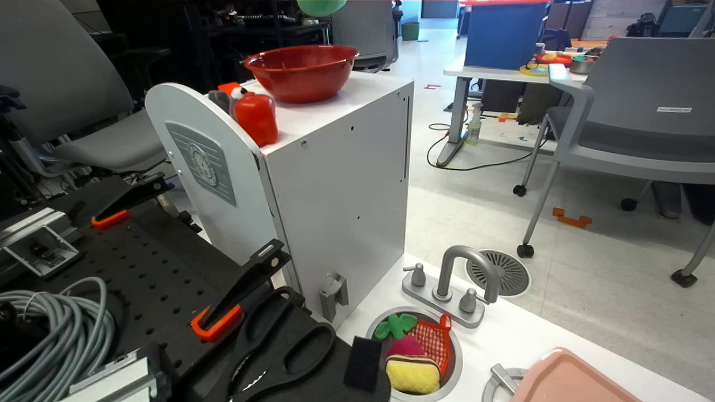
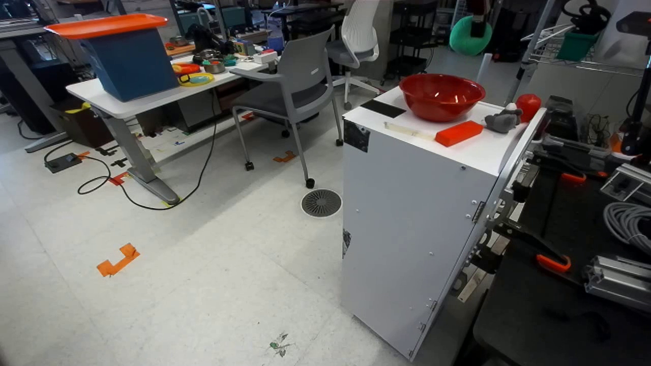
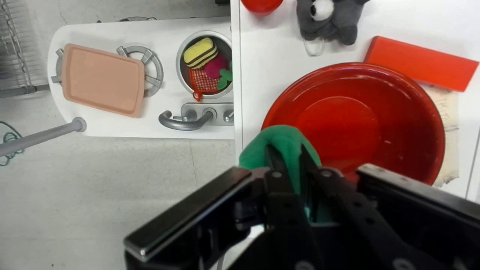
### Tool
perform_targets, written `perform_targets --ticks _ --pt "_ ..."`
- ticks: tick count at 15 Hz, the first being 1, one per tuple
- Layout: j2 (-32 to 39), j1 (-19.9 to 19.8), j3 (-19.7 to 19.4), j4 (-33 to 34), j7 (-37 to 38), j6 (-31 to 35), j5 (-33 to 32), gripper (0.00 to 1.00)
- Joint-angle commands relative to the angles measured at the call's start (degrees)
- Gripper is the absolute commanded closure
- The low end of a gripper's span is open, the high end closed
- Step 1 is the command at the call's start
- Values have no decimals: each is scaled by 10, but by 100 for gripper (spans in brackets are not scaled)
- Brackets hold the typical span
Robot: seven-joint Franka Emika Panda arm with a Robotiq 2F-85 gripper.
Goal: Remove the green object from the red bowl
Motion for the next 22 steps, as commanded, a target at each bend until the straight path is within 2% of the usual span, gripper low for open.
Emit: perform_targets --ticks 1,6,9,17,22 --pt "-49 -11 -5 -41 34 4 -7 97" --pt "-92 -56 -43 -90 30 17 65 97" --pt "-92 -84 -69 -99 22 16 101 97" --pt "-43 -138 -119 -34 31 -26 98 97" --pt "-11 -156 -138 3 30 -44 104 97"
